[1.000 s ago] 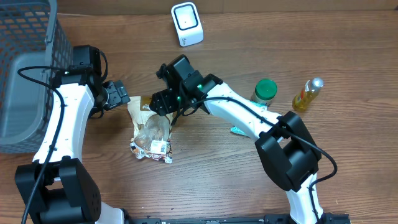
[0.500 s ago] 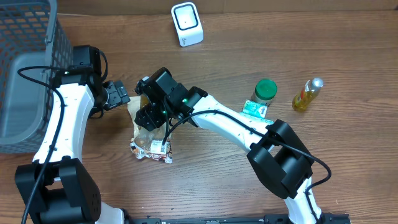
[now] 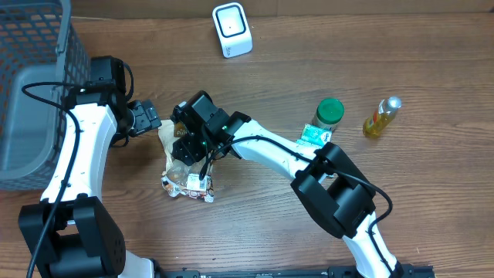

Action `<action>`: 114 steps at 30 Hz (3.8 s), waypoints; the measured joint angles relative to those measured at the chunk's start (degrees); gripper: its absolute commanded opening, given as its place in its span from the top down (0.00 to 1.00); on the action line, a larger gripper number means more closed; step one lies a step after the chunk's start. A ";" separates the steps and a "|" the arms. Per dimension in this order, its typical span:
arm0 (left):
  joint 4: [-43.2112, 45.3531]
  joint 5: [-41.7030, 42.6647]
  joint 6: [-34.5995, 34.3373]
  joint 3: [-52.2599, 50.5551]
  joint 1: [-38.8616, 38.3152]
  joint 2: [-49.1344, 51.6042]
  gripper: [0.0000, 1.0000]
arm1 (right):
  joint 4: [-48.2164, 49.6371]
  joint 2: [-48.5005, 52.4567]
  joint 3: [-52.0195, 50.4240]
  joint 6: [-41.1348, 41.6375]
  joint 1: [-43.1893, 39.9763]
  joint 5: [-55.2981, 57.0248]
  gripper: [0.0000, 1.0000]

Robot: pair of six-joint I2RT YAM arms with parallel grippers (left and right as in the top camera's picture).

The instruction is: Scan the item barcode

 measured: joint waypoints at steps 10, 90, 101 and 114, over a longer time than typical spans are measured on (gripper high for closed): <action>0.00 0.00 0.00 0.00 0.00 0.00 0.00 | -9.60 -0.33 0.55 5.22 -0.02 10.45 0.33; 0.00 0.00 0.00 0.00 0.00 0.00 0.00 | -28.96 -6.38 -4.20 -5.95 -12.00 -7.67 0.00; 0.00 0.00 0.00 0.00 0.00 0.00 0.00 | -42.49 -9.31 -3.32 1.14 -8.72 0.37 0.07; 0.02 0.00 0.00 0.00 0.00 0.00 0.00 | -37.03 -9.40 -12.87 9.31 -8.72 -0.31 0.77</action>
